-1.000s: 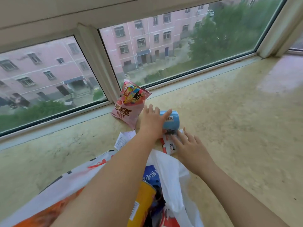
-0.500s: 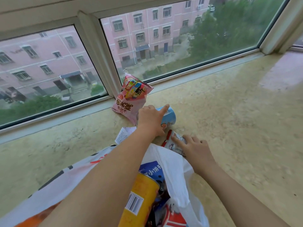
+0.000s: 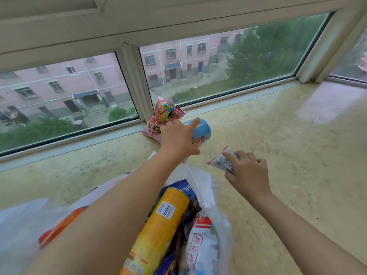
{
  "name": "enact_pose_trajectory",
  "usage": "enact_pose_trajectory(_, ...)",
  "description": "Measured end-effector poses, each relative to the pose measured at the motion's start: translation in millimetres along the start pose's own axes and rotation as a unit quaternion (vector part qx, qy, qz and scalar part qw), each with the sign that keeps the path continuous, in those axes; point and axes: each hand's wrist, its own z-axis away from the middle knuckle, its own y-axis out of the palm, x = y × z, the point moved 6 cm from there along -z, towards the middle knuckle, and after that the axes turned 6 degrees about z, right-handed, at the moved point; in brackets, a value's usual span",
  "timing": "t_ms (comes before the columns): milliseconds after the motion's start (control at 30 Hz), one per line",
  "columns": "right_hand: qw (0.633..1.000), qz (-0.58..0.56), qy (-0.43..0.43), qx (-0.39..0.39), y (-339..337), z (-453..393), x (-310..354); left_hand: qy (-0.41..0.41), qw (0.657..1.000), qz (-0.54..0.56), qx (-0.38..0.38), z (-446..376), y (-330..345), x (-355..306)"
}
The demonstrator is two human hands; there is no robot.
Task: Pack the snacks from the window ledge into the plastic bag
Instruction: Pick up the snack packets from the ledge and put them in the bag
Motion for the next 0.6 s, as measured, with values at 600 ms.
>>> enact_pose_trajectory(600, 0.972, -0.191, -0.069, -0.116, -143, 94, 107, -0.177, 0.984, -0.028, 0.007, 267, -102, 55)
